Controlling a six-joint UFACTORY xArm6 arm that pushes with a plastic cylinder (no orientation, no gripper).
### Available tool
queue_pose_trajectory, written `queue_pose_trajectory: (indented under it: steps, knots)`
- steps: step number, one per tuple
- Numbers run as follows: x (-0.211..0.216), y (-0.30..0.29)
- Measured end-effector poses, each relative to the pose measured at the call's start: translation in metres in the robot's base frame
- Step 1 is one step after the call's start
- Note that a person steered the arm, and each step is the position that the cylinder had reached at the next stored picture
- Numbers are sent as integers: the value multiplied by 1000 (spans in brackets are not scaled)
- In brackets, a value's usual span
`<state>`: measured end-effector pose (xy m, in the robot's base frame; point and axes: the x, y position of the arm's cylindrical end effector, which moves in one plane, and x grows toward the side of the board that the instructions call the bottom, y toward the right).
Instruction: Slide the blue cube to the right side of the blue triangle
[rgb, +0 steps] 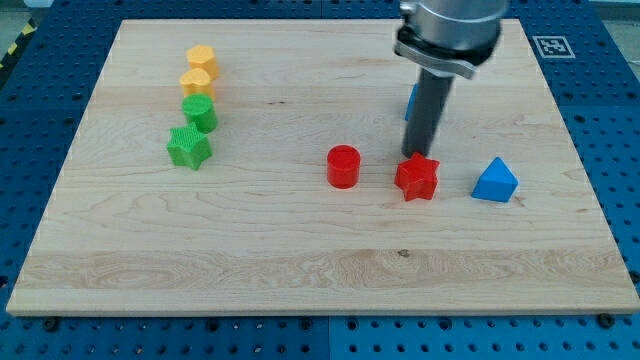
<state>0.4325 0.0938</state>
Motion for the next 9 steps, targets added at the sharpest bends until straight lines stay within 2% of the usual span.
queue_pose_trajectory:
  steps: [2, 9]
  knots:
    - [-87, -57]
    - [-69, 26]
